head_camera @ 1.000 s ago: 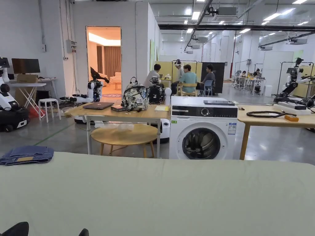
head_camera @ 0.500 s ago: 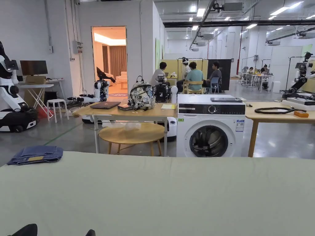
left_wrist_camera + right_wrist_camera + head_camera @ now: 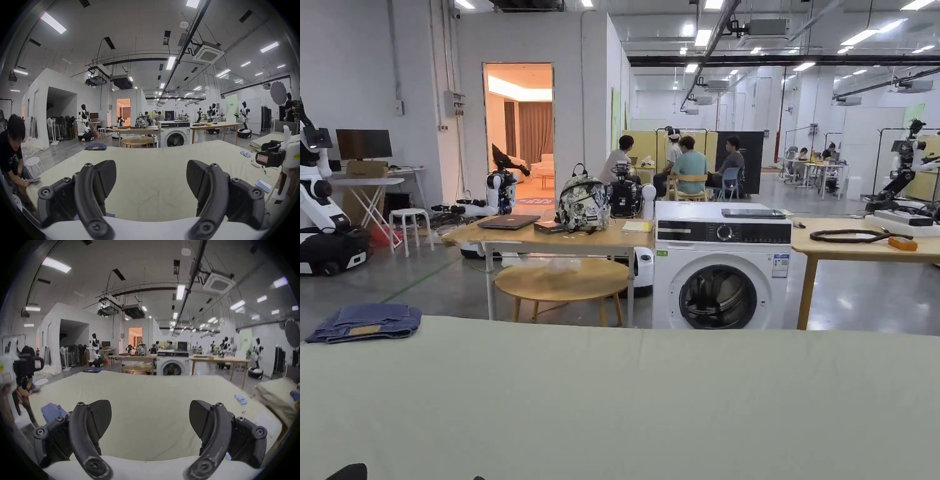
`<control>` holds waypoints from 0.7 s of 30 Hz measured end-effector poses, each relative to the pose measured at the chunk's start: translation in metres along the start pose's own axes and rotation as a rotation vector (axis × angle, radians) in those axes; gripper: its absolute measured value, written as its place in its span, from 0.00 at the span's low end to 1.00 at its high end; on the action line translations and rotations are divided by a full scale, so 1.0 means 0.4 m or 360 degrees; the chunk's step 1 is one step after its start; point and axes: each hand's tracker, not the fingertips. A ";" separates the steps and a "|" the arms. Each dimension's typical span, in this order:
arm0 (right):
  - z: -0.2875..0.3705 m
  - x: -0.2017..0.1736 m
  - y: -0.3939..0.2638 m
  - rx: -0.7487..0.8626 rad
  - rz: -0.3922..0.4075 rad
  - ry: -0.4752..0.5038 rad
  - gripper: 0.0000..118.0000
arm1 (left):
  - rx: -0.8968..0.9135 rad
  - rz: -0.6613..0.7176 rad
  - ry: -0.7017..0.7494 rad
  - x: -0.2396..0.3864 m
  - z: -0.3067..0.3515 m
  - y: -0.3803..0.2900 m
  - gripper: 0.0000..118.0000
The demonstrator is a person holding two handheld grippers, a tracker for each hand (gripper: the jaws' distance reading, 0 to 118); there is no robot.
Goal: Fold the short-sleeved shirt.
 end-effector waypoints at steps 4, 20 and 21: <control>-0.010 0.001 0.024 0.0002 -0.0224 -0.0079 0.84 | -0.0039 0.0024 -0.0013 0.001 -0.017 -0.001 0.76; -0.018 -0.003 0.033 -0.0101 -0.0377 -0.0082 0.84 | -0.0041 0.0079 -0.0074 0.005 -0.024 0.004 0.76; -0.017 0.000 0.032 -0.0103 -0.0393 -0.0081 0.84 | -0.0044 0.0076 -0.0074 0.005 -0.024 0.004 0.76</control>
